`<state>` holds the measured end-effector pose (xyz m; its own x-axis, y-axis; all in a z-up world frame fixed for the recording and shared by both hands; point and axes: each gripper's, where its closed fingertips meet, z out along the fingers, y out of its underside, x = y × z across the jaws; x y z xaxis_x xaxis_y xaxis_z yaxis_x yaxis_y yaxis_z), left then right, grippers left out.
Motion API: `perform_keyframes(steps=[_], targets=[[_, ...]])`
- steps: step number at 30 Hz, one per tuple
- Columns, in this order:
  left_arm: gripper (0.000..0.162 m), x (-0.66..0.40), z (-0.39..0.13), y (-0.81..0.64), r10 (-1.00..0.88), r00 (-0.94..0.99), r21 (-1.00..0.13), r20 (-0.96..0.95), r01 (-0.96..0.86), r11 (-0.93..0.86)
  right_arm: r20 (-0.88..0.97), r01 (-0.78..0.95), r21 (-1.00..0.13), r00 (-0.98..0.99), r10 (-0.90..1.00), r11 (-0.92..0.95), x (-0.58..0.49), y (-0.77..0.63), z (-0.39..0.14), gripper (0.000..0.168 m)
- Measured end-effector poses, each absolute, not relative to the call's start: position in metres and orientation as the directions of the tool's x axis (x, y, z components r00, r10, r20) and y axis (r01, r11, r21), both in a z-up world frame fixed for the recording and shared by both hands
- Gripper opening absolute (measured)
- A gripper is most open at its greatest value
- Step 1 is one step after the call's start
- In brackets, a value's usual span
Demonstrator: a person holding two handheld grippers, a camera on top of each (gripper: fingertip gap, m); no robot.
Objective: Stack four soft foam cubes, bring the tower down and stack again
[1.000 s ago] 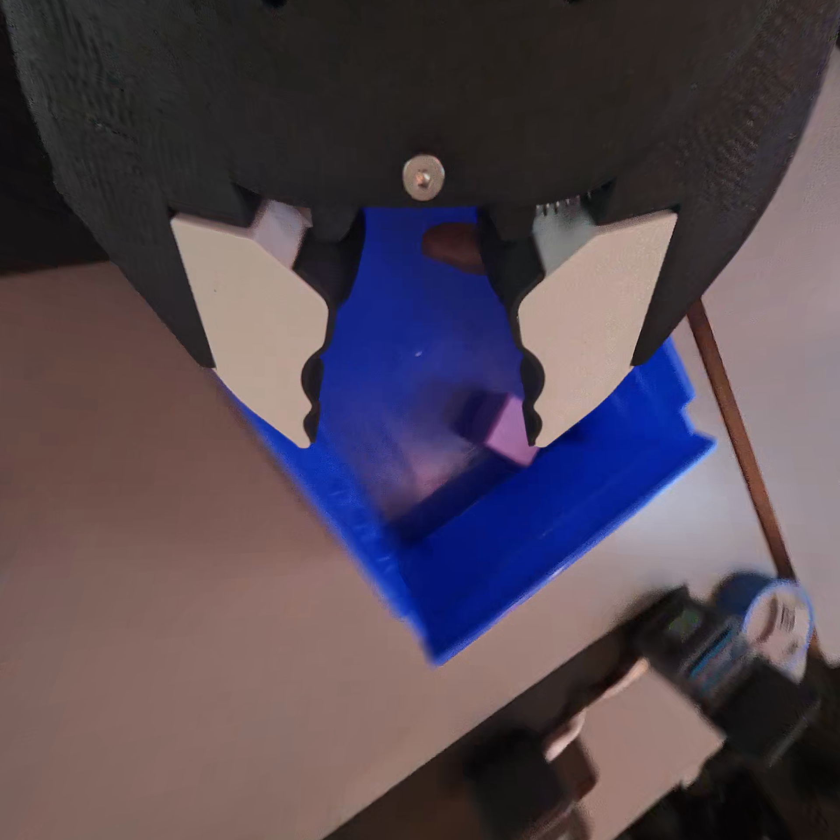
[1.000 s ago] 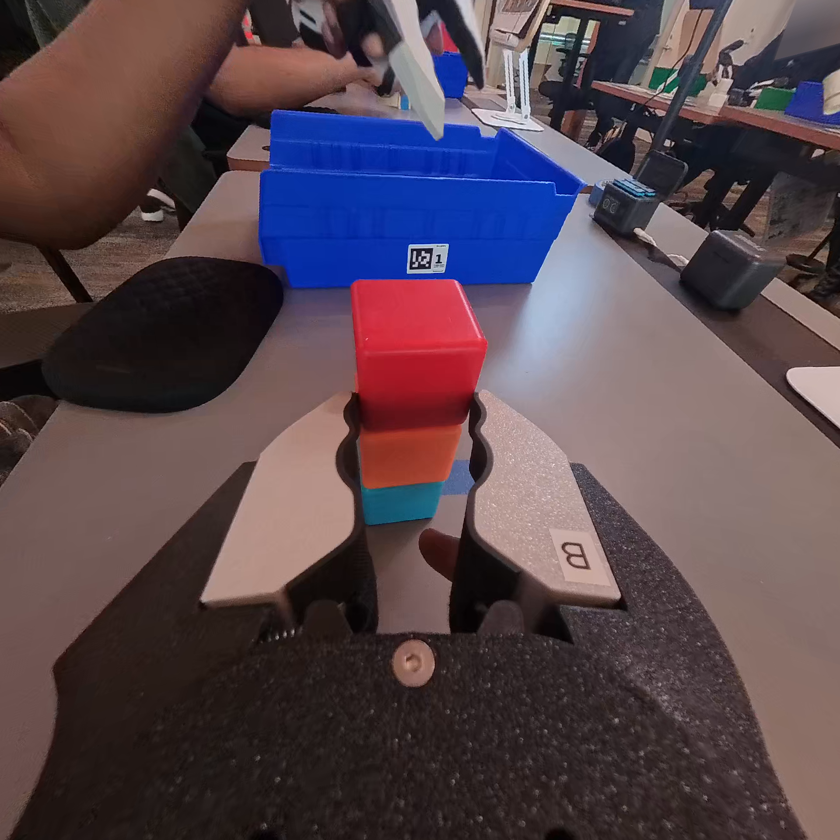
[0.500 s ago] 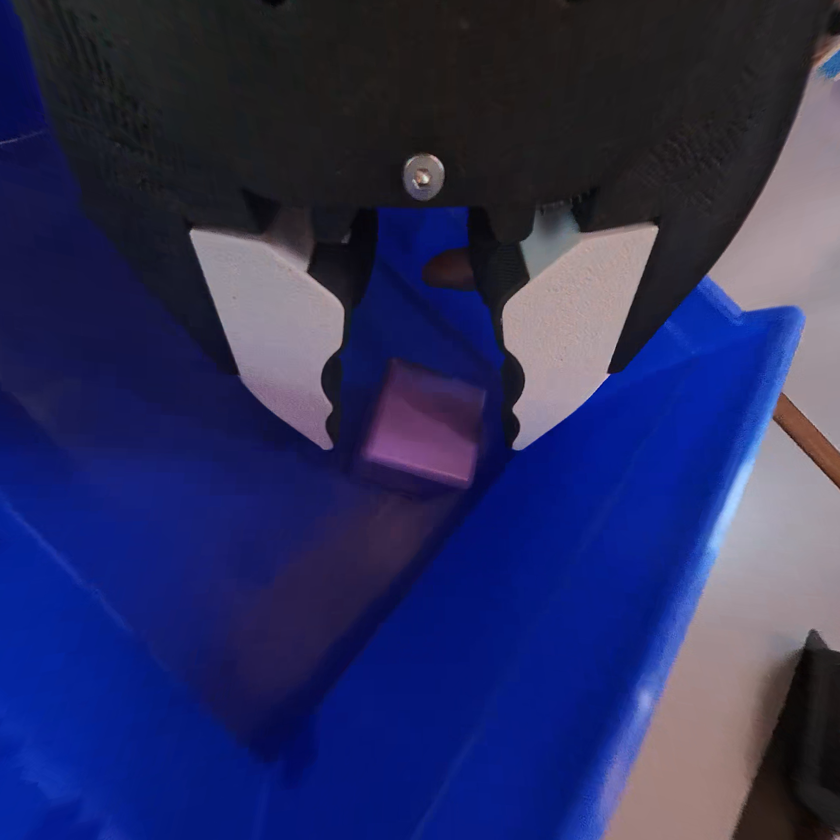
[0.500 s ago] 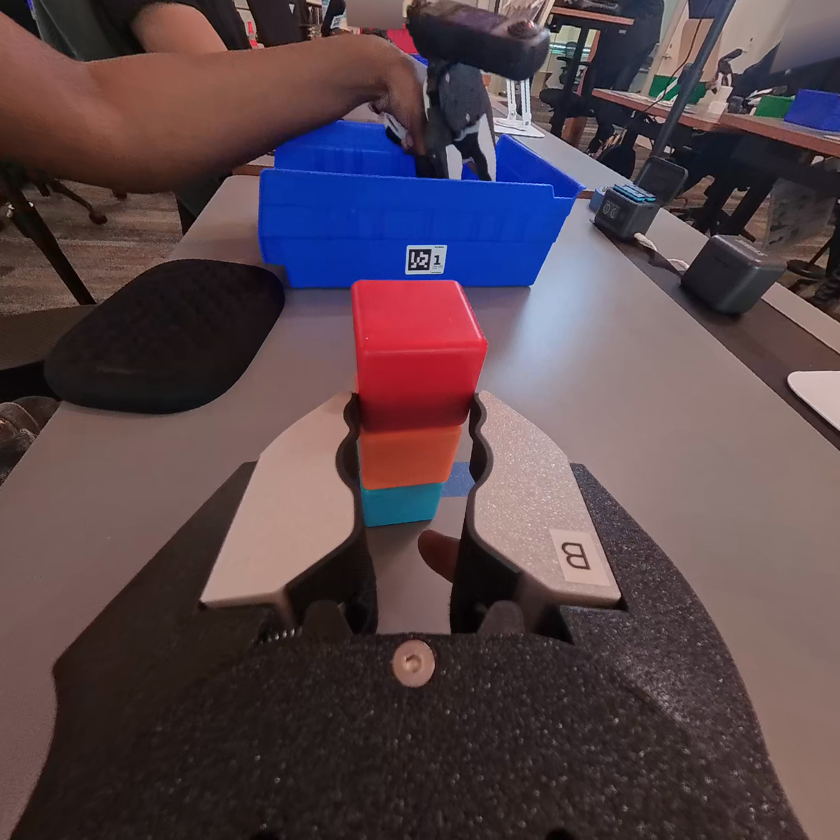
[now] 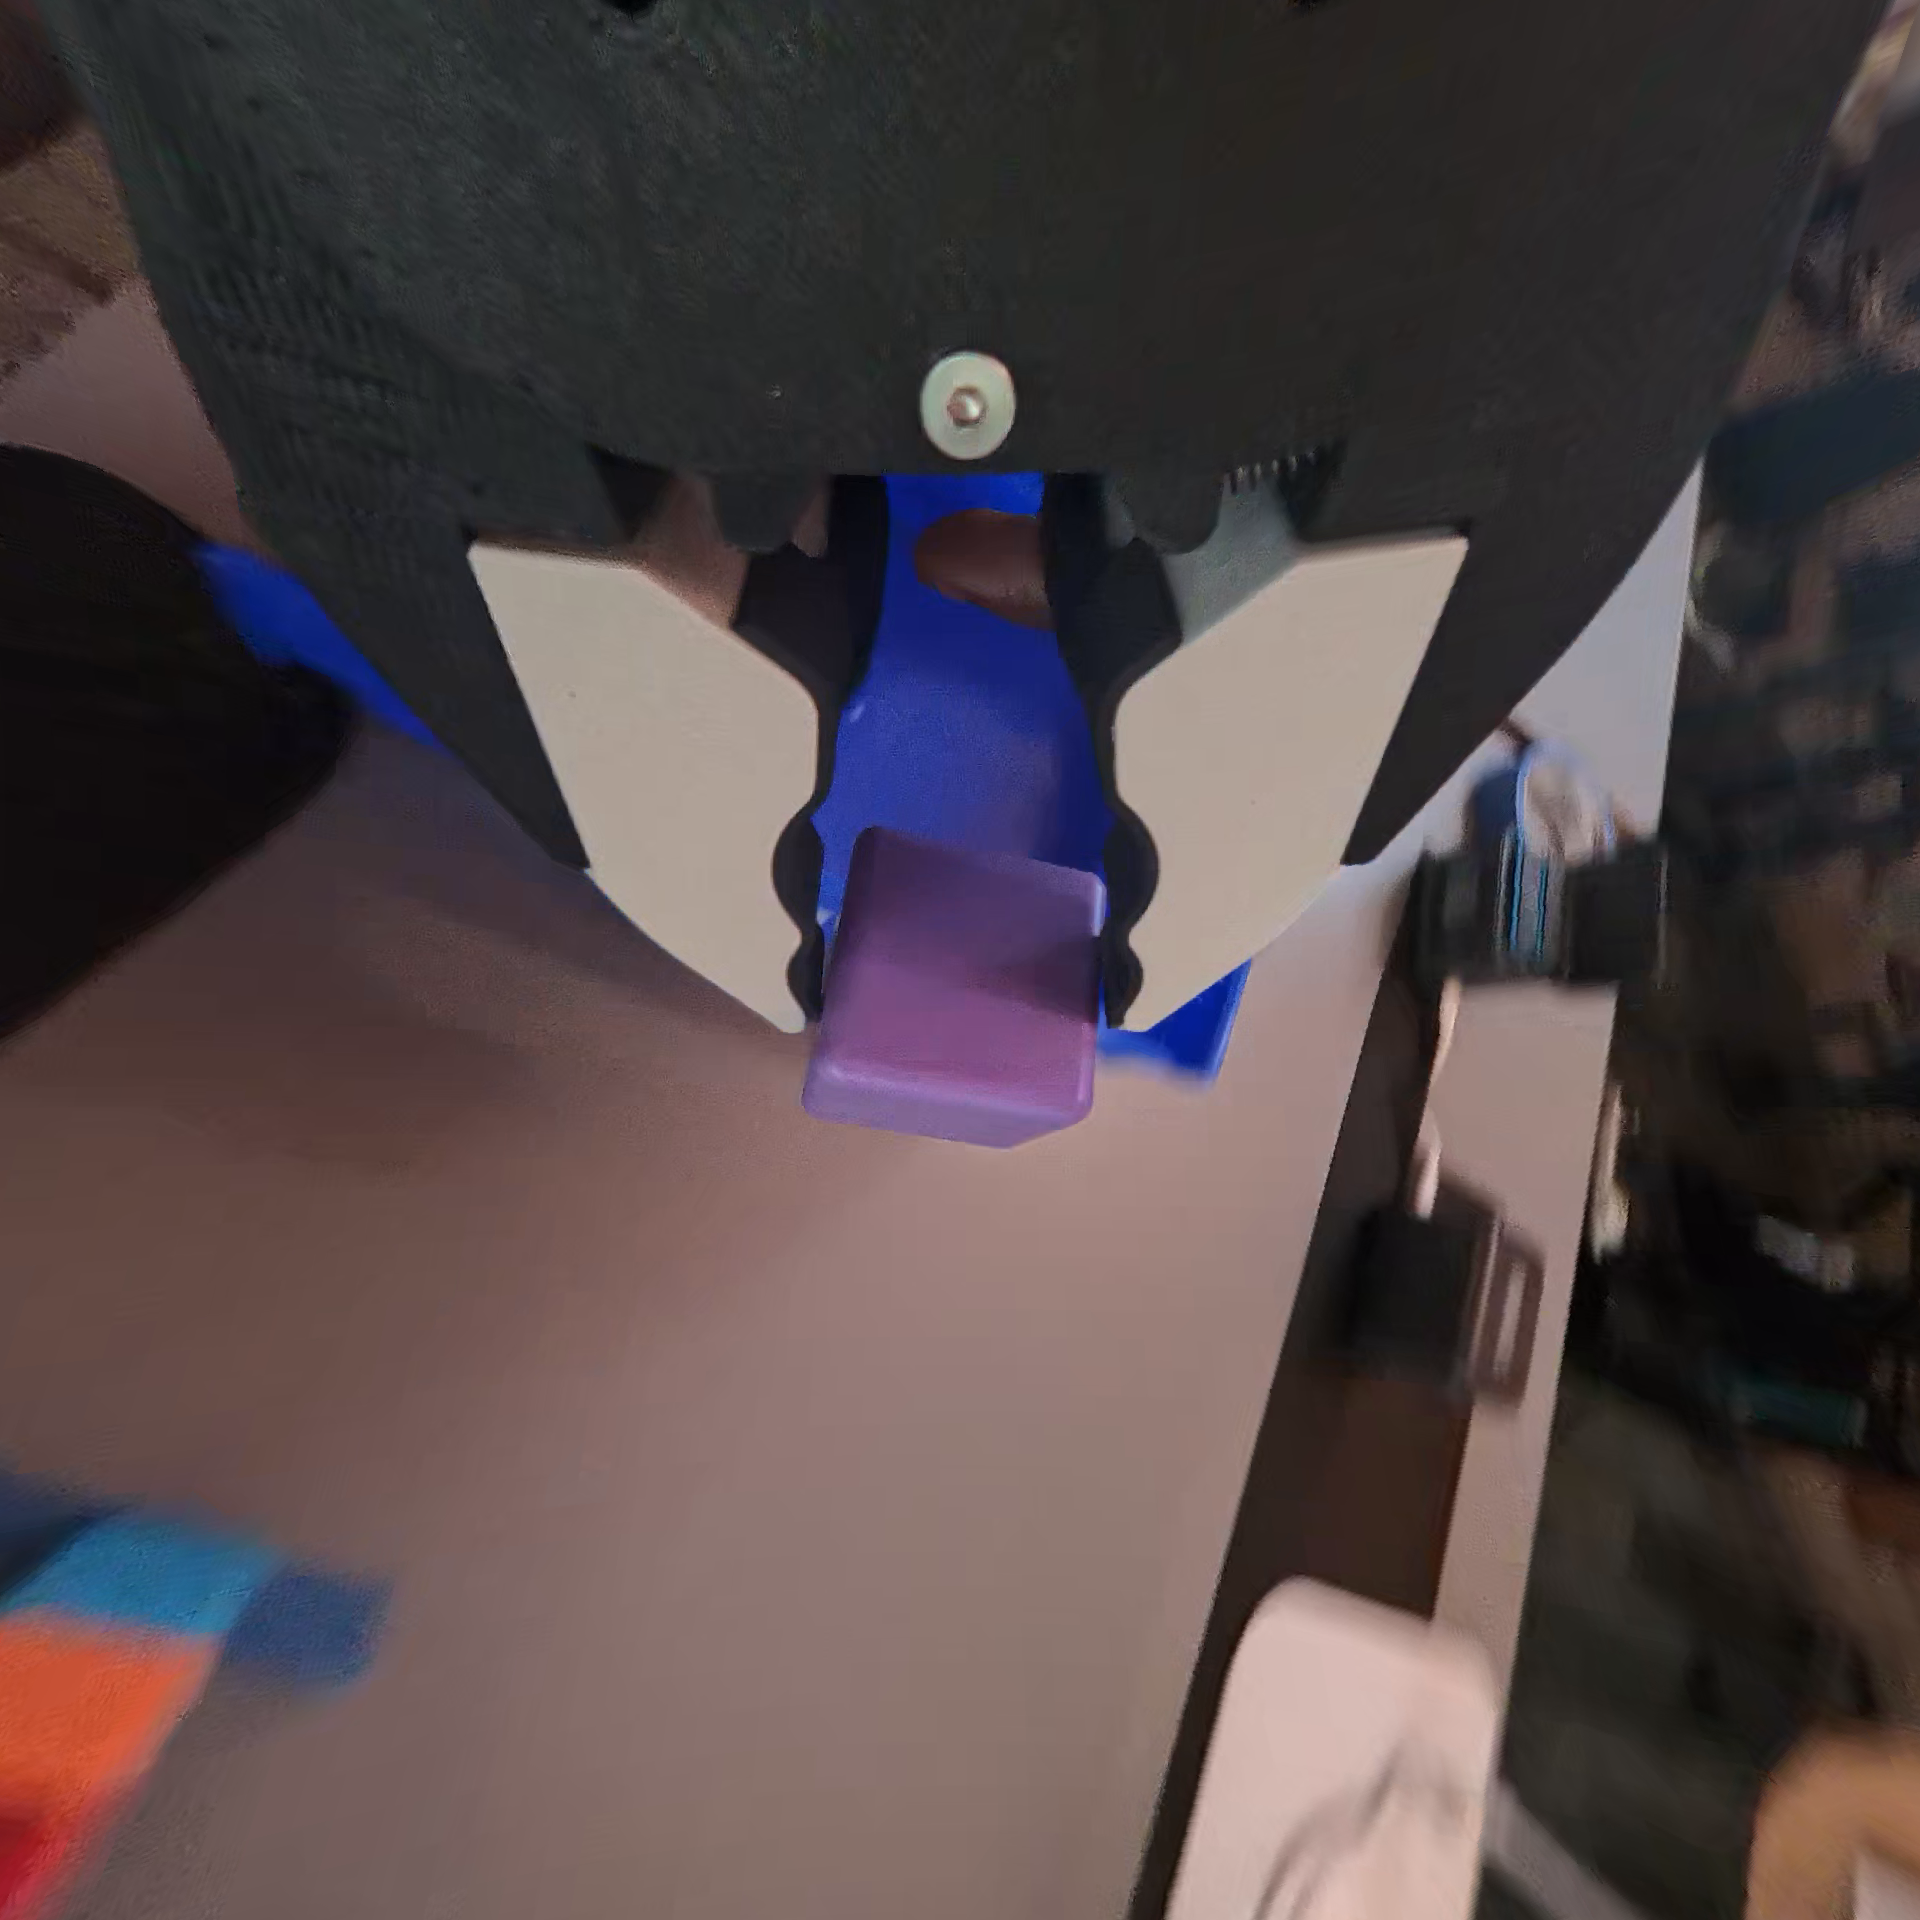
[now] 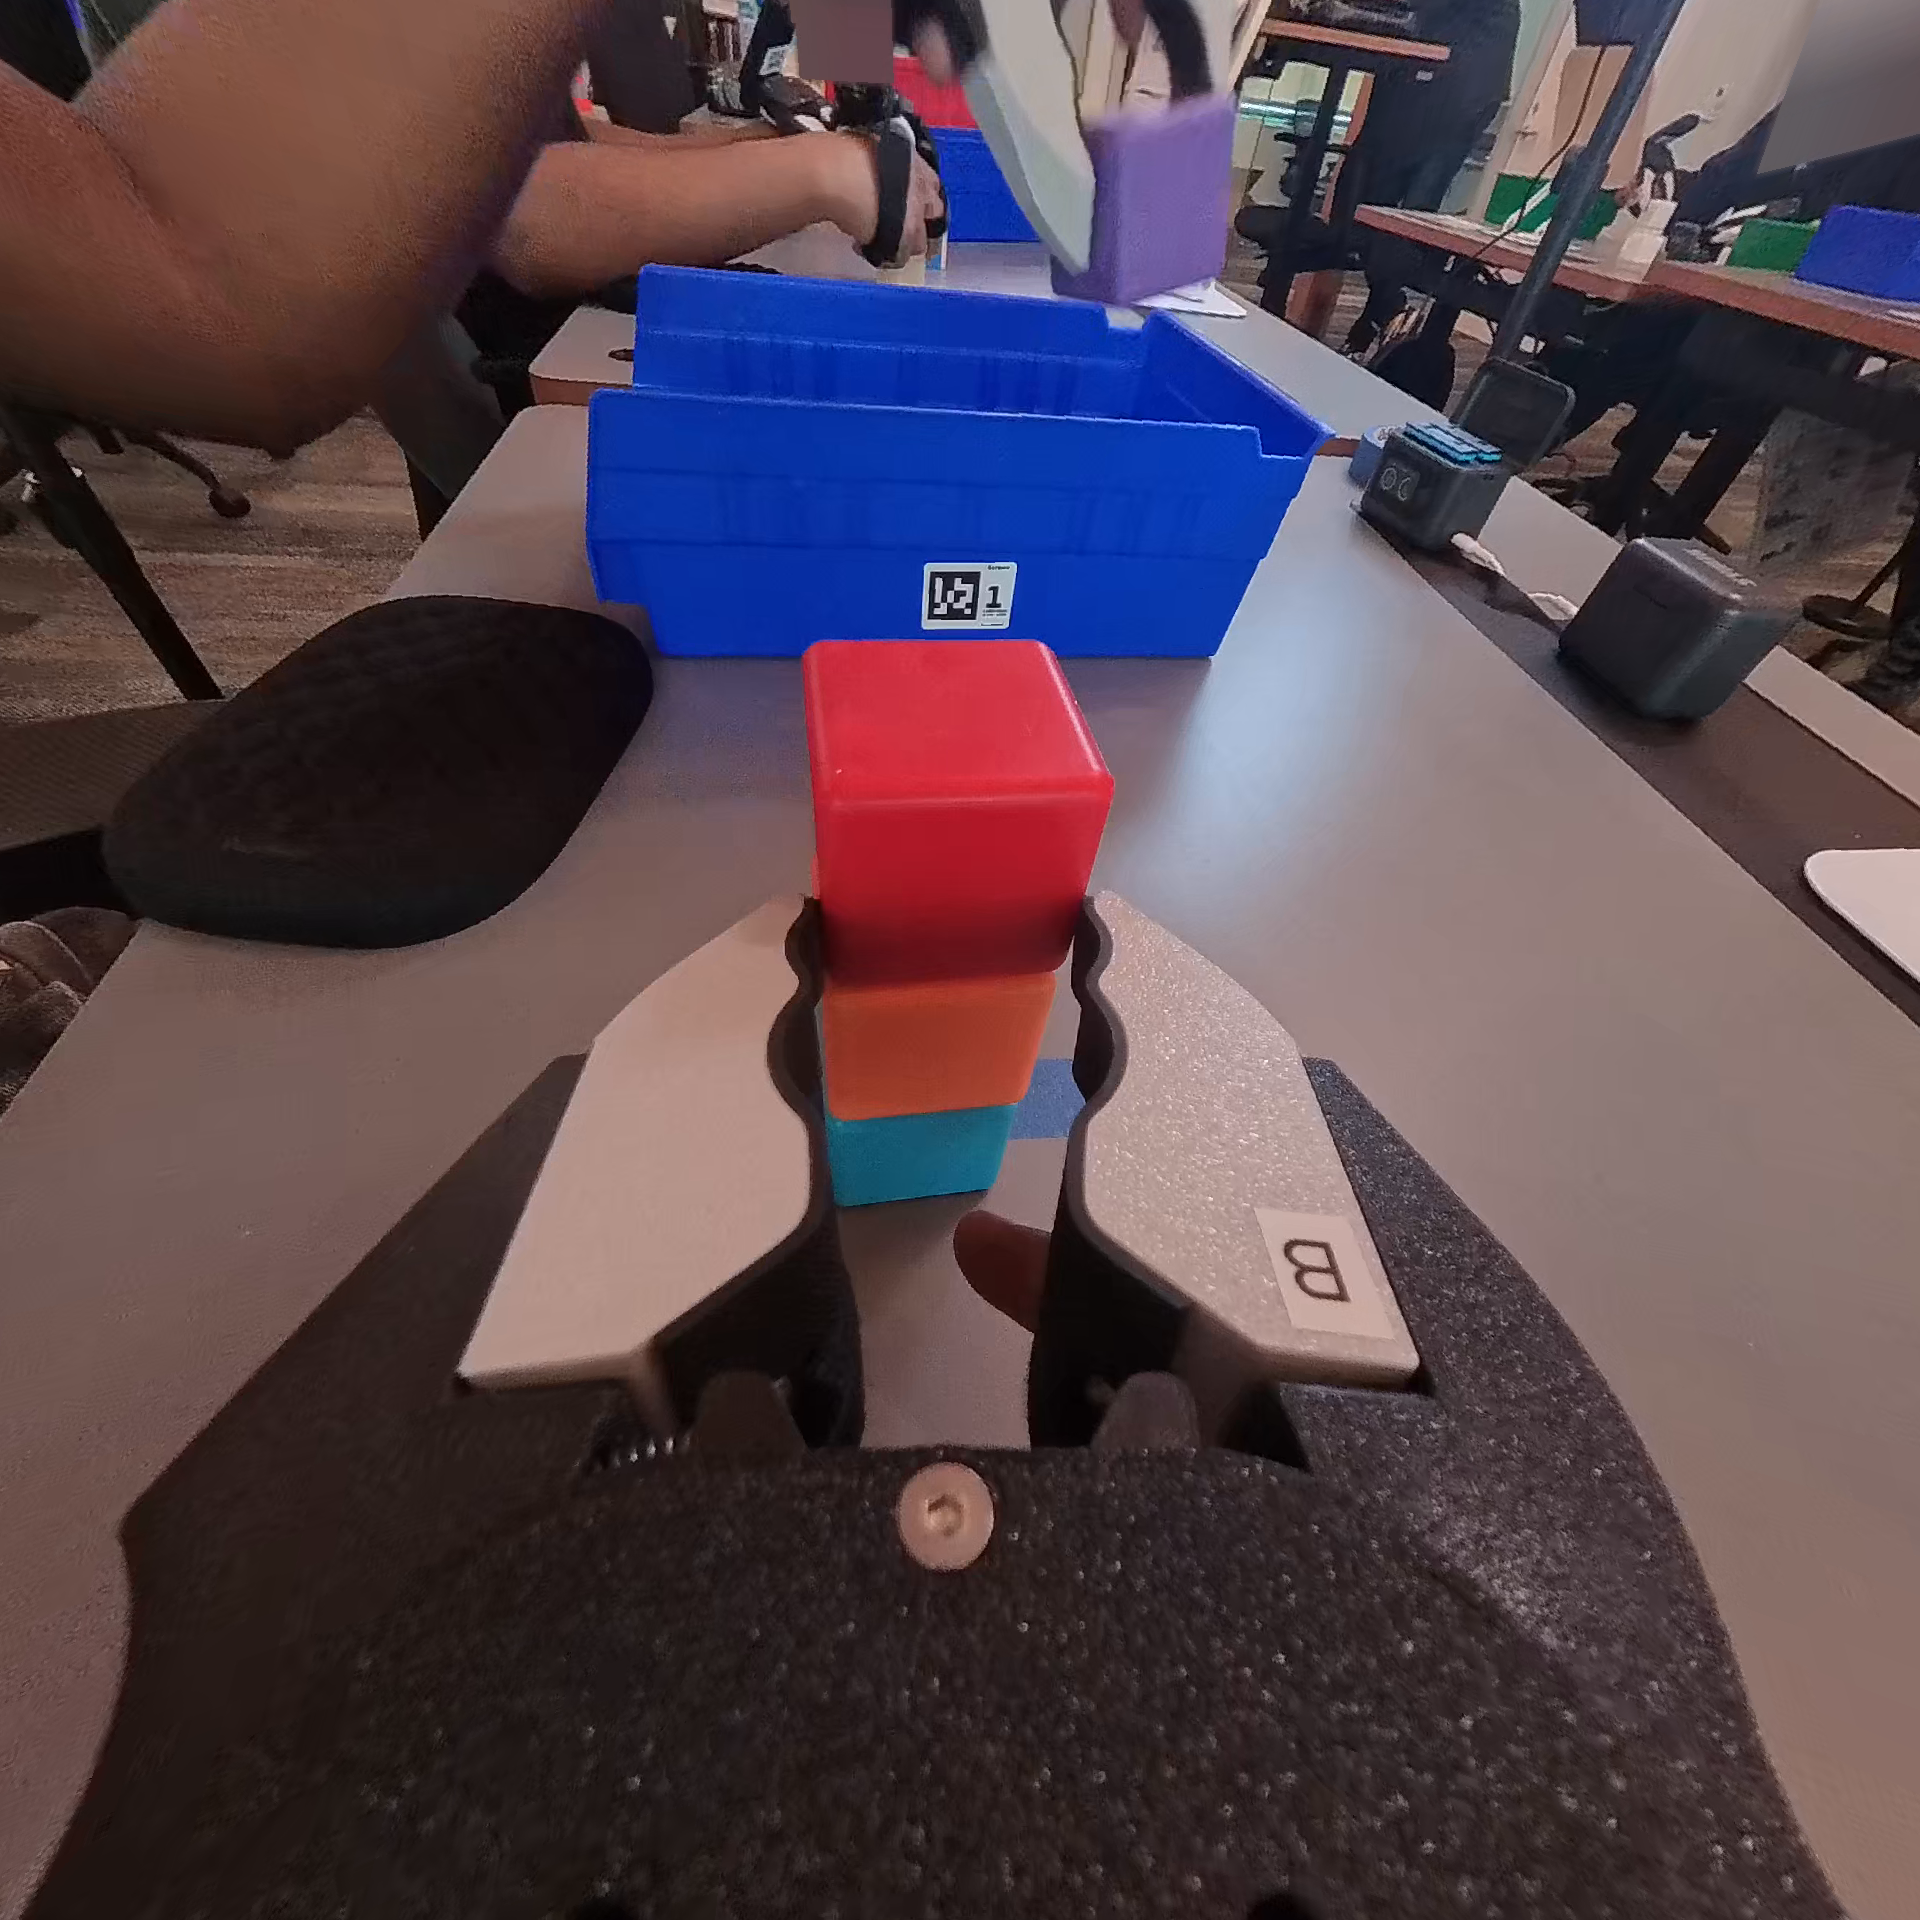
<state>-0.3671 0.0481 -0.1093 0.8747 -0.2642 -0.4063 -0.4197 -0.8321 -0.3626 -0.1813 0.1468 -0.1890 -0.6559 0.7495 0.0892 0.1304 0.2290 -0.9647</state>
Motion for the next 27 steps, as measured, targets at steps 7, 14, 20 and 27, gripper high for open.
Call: perform_keyframes(steps=[7, 14, 20, 27], targets=[[0.052, -0.213, -0.098, 0.127, -0.543, 0.780, -0.390, -0.311, -0.625, -0.676, 0.091, 0.128, -0.965, -0.654, 0.751, 0.229, -0.181, 0.147, -0.189, 0.046], [0.052, -0.183, -0.123, 0.147, -0.565, 0.774, -0.321, -0.284, -0.632, -0.705, 0.096, 0.130, -0.963, -0.652, 0.752, 0.235, -0.181, 0.147, -0.189, 0.046], [0.051, -0.180, -0.139, 0.146, -0.564, 0.790, -0.296, -0.241, -0.613, -0.732, 0.102, 0.127, -0.962, -0.653, 0.750, 0.242, -0.181, 0.146, -0.189, 0.046], [0.051, -0.180, -0.139, 0.146, -0.529, 0.811, -0.306, -0.250, -0.585, -0.752, 0.098, 0.130, -0.962, -0.653, 0.751, 0.238, -0.181, 0.146, -0.189, 0.046]])
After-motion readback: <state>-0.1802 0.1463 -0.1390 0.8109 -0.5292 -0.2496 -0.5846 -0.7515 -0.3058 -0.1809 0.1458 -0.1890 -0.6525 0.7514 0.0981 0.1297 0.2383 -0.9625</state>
